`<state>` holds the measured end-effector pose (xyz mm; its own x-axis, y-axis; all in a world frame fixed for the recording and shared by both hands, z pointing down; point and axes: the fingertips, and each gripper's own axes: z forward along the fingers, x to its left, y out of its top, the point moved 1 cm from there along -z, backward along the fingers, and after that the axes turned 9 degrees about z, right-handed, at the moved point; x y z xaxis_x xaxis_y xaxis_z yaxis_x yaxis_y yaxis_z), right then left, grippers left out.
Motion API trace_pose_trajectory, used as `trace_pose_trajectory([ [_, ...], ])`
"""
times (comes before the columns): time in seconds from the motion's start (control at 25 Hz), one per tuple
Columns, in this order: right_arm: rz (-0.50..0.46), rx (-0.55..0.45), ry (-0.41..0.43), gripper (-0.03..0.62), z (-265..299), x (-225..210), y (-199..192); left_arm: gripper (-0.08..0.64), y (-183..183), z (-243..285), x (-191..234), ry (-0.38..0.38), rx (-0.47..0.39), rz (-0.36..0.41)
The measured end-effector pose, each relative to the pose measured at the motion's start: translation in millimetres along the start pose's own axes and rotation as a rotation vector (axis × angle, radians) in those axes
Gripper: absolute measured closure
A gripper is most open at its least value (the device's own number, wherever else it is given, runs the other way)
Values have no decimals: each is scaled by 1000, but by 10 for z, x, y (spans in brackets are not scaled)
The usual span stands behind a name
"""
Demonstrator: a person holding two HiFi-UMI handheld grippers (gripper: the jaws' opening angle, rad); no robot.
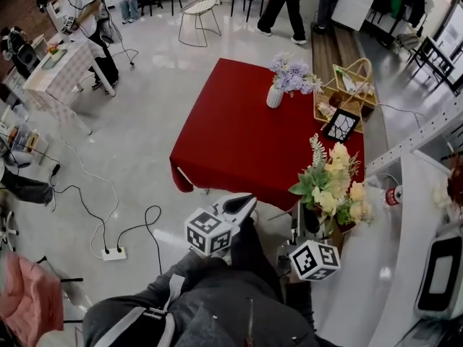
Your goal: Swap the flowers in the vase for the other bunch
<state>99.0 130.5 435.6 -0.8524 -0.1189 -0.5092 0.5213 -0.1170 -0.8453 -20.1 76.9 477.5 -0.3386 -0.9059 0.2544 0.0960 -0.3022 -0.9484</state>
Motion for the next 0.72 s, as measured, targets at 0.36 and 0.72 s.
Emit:
trace_pose_trajectory([
  [0.36, 2, 7, 25, 560, 455, -144, 213, 551, 186, 337, 264, 19, -2, -3],
  [0.72, 4, 15, 48, 560, 987, -335, 481, 551, 445, 765, 623, 43, -9, 9],
])
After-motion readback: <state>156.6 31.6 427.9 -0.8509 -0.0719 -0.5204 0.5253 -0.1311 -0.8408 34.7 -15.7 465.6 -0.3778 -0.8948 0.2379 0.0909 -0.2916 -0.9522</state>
